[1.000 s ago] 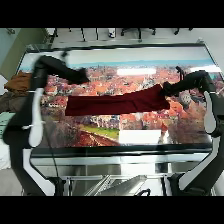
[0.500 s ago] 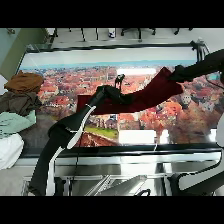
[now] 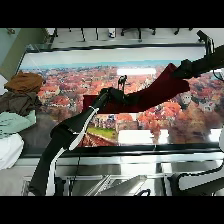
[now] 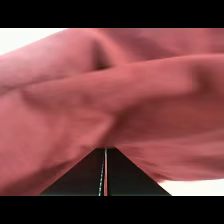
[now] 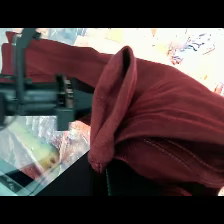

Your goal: Fold the shirts.

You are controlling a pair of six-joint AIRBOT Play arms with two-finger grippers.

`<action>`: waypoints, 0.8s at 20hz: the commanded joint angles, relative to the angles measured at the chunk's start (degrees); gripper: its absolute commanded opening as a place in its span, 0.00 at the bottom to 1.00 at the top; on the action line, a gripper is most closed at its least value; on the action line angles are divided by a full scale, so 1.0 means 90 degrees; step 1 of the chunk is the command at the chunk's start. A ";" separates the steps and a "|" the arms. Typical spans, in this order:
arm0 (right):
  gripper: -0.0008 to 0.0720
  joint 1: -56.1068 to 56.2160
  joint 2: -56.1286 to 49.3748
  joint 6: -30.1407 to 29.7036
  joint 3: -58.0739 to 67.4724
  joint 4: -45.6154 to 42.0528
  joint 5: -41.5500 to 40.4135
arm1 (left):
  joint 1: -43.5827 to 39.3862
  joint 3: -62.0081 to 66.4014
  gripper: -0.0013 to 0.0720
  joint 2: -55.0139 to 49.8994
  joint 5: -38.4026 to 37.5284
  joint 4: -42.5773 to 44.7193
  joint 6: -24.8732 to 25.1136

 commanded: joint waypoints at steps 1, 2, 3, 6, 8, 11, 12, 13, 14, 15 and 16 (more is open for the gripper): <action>0.05 0.0075 -0.0049 0.0104 0.0012 -0.0019 -0.0019 | 0.0471 0.0007 0.04 0.0719 0.0641 -0.0257 -0.0029; 0.04 0.0134 -0.0085 0.0134 0.0012 -0.0022 -0.0017 | 0.0780 0.0007 0.04 0.1117 0.1098 -0.0260 0.0075; 0.05 0.0223 -0.0117 0.0177 0.0012 -0.0015 -0.0019 | 0.1117 0.0007 0.04 0.1530 0.1613 -0.0260 0.0231; 0.05 0.0748 -0.0134 0.0352 0.0012 0.0058 0.0143 | 0.2356 0.0007 0.04 0.2956 0.3009 -0.0260 0.0323; 0.05 0.1292 -0.0134 0.0561 0.0012 0.0100 0.0486 | 0.3167 0.0007 0.04 0.3825 0.3371 -0.0250 0.0418; 0.05 0.2550 -0.0153 0.1090 0.0012 0.0124 0.1409 | 0.4354 0.0007 0.04 0.4872 0.3619 -0.0250 0.0566; 0.05 0.3079 -0.0206 0.1256 0.0012 0.0121 0.1887 | 0.4651 0.0002 0.04 0.5100 0.3687 -0.0248 0.0651; 0.05 0.3587 -0.0313 0.1462 0.0012 0.0119 0.2385 | 0.4935 -0.0100 0.04 0.5321 0.3689 -0.0253 0.0784; 0.05 0.4150 -0.0500 0.1693 0.0012 0.0119 0.2975 | 0.5195 -0.0381 0.04 0.5600 0.3602 -0.0253 0.0940; 0.05 0.4668 -0.0746 0.1812 0.0012 0.0121 0.3570 | 0.5408 -0.0690 0.04 0.5821 0.3534 -0.0253 0.1107; 0.05 0.5209 -0.1090 0.1911 0.0012 0.0119 0.4362 | 0.5622 -0.1064 0.04 0.6037 0.3490 -0.0253 0.1292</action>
